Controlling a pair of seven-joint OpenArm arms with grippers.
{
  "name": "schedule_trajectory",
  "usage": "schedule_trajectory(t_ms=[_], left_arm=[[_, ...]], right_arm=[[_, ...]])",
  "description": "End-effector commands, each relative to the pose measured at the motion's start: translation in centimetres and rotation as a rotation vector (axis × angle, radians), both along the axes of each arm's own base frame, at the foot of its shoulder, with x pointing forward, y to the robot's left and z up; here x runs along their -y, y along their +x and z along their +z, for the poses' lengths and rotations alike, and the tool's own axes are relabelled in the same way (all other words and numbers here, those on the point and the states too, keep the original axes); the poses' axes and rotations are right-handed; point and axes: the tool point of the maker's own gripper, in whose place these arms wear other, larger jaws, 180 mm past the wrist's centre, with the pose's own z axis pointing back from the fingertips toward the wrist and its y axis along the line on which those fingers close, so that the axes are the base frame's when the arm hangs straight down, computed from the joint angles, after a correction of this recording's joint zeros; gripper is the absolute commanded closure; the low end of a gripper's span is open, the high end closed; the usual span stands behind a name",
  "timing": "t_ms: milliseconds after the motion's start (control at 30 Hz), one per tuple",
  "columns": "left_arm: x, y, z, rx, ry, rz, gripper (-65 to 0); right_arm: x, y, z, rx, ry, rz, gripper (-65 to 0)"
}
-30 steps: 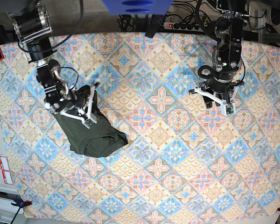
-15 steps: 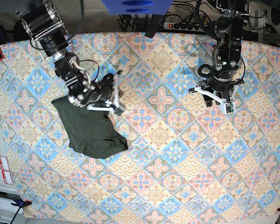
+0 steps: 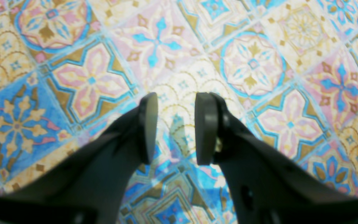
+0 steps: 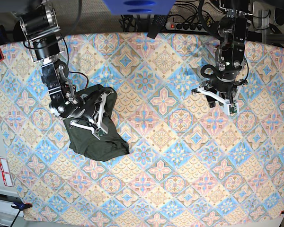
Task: Fold the T-shirt properly
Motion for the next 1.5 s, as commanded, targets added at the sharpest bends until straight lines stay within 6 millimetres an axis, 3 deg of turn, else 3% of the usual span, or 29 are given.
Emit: schedule_trajectory(t_ms=[0,100,200,433,567,733,867,1033,1267,1400,1467], left_arm=[[-0.4,0.3,0.8,0.033,0.013,0.000,-18.9],[-0.3,0.0,0.7,0.028,0.013,-0.001,-18.9],[-0.4,-0.9,0.5,0.014,0.016,-0.005,-18.9],[-1.0,-4.5,1.6,-0.008,0.068,-0.064,-18.3],[-1.5,-6.9,2.0,-0.037,0.094,-0.088,-18.2],[-3.0,-10.7,1.4,-0.117,0.119,-0.062,-18.1],[-3.6,-14.5,0.5,-0.204,0.126,-0.055,-18.1],[-3.6,-18.9,-0.5,-0.305,0.126,-0.063,-17.0],[-3.6,-24.3,0.0,-0.317,0.151,-0.090,-14.1],[-3.4,-26.9,-1.4,-0.395,0.142,-0.094,-14.1],[-3.1,-28.6,-2.6,-0.446,0.132,-0.102,-14.0]], right_arm=[[0.5,2.6,2.5,0.086,0.008,-0.013,0.0],[0.5,3.0,3.3,0.111,0.009,-0.009,0.0],[0.6,3.5,6.1,0.190,0.030,-0.020,0.0],[5.4,-2.4,6.0,0.192,0.019,-0.143,0.0],[9.2,-6.0,6.3,0.186,-0.016,-0.246,0.0],[13.4,-12.2,4.7,0.093,-0.088,-0.350,0.0],[15.5,-16.9,3.3,-0.003,-0.136,-0.399,0.0],[16.6,-22.6,1.8,-0.117,-0.151,-0.500,0.0],[17.1,-29.0,0.8,-0.257,-0.184,-0.541,0.0],[14.8,-30.5,-0.2,-0.311,-0.141,-0.523,0.0],[13.8,-32.4,-1.0,-0.368,-0.125,-0.520,0.0]])
